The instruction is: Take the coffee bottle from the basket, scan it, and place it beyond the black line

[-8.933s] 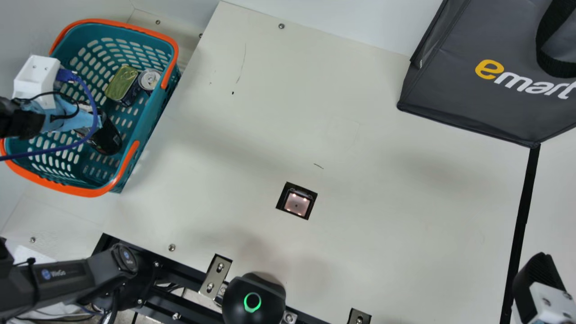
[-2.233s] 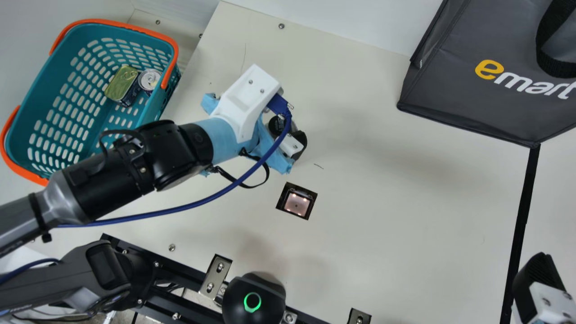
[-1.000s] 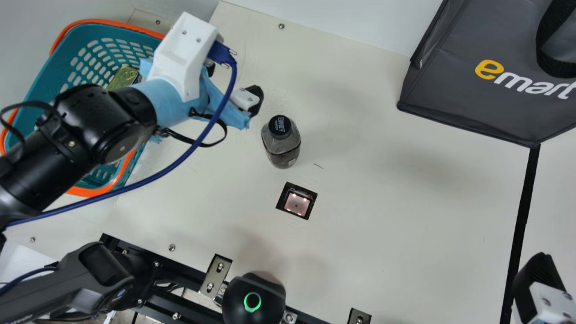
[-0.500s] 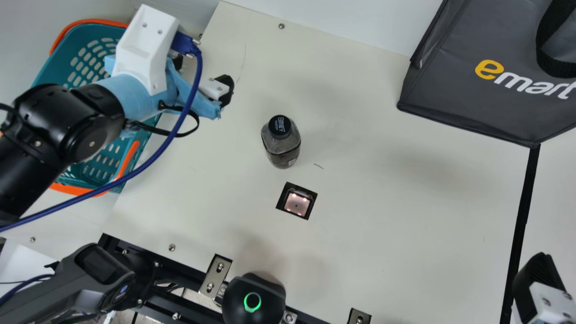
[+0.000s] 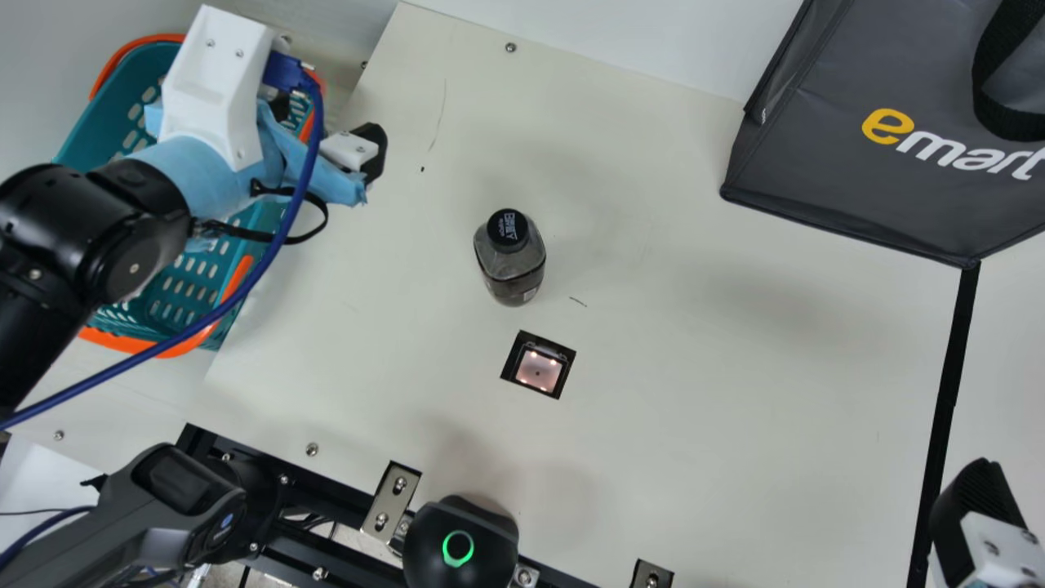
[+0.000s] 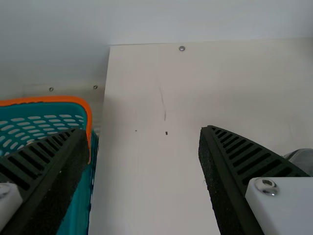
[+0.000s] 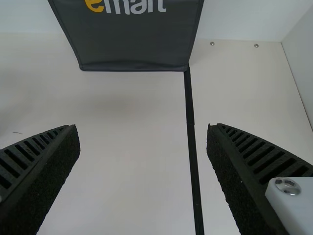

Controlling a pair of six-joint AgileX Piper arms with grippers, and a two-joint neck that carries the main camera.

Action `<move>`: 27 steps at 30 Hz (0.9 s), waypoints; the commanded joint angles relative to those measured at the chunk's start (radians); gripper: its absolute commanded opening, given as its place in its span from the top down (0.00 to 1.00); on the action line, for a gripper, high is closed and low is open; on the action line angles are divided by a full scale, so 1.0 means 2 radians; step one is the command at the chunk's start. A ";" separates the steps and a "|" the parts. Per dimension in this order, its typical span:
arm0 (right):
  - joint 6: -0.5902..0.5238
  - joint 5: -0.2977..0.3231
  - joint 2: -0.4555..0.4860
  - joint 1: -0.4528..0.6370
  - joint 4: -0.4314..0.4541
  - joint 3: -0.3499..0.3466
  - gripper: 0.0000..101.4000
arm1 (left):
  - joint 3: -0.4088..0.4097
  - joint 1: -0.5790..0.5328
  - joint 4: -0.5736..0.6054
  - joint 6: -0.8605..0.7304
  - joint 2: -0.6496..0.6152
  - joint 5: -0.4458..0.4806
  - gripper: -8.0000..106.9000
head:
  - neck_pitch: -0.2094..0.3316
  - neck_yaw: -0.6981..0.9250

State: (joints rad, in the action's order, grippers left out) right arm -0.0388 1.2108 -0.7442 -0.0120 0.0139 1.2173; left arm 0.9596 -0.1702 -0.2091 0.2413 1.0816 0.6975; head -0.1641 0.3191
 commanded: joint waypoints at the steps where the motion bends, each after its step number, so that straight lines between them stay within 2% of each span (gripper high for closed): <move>1: 0.000 0.000 0.000 0.000 0.000 0.000 0.10 | -0.001 0.004 -0.002 0.007 -0.002 0.003 0.15 | 0.013 0.001; 17: 0.000 0.000 0.000 0.000 0.000 0.000 0.10 | -0.015 0.025 -0.042 0.048 -0.025 0.014 0.15 | 0.013 0.001; 27: 0.000 0.000 0.000 0.000 0.000 0.000 0.10 | -0.015 0.024 -0.042 0.047 -0.025 0.015 0.15 | 0.013 0.001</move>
State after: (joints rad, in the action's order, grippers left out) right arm -0.0388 1.2108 -0.7442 -0.0120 0.0139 1.2173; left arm 0.9295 -0.1225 -0.2936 0.3361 1.0308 0.7268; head -0.1657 0.3191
